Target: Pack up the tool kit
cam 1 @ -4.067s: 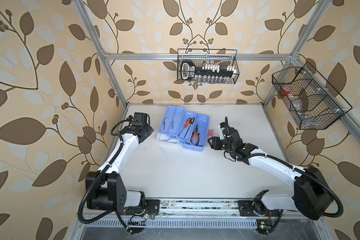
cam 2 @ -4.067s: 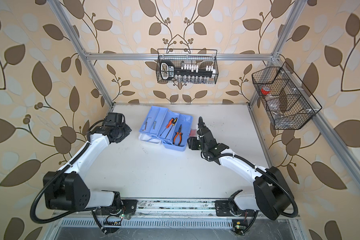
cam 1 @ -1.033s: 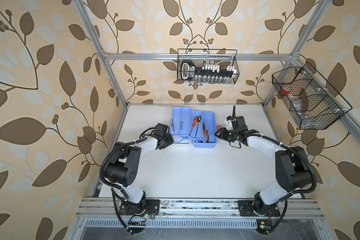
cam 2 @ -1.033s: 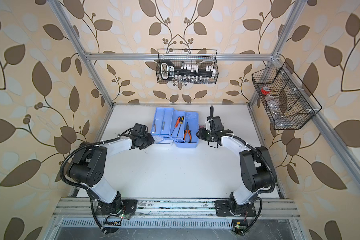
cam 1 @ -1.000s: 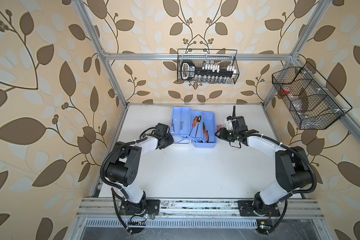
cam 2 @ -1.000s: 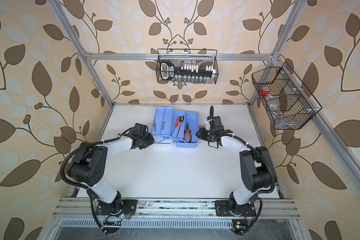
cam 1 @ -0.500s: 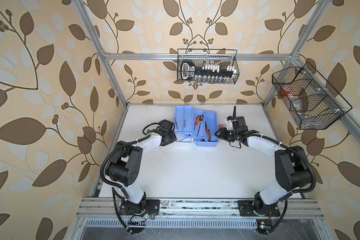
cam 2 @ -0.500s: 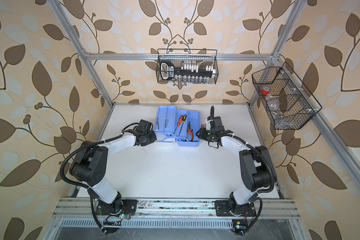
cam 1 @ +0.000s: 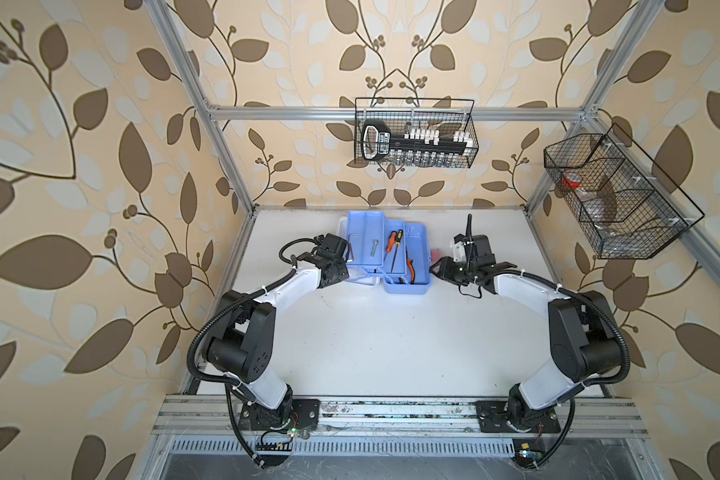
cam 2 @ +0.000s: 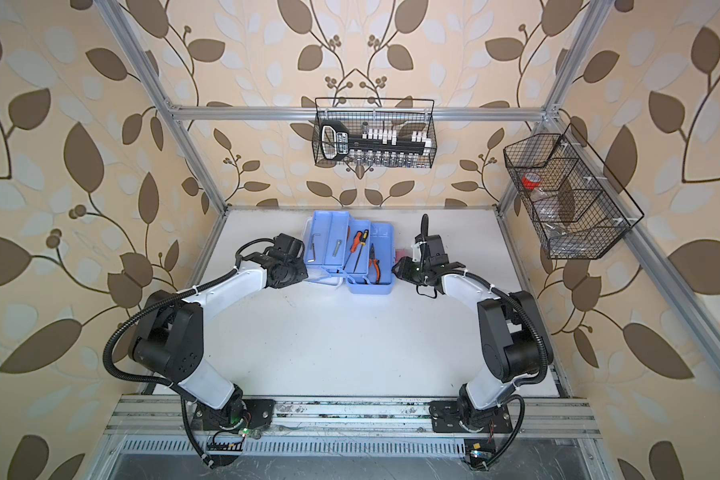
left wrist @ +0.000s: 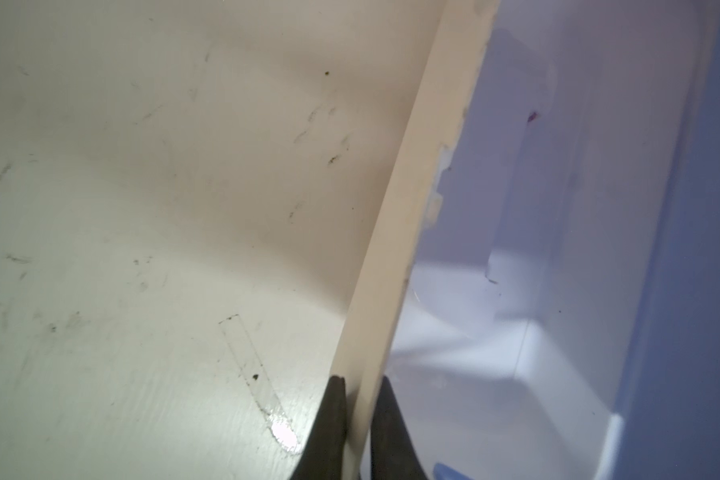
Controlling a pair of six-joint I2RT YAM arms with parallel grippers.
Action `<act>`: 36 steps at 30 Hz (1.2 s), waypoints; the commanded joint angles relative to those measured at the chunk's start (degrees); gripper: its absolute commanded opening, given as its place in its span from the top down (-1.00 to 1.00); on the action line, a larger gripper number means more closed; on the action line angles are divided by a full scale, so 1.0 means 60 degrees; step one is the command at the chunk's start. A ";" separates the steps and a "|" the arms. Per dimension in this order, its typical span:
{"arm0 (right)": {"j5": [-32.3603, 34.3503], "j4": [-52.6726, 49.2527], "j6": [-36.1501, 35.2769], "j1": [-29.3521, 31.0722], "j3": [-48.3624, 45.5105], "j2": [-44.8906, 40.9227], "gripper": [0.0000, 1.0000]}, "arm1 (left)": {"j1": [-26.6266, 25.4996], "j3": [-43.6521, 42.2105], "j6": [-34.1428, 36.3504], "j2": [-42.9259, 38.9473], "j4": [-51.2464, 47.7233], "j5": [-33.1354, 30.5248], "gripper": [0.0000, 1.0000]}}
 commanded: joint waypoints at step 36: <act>0.0169 0.0566 0.0582 0.1768 0.0336 0.0993 0.13 | -0.4250 0.4990 0.1315 0.0485 -0.2508 -0.3657 1.00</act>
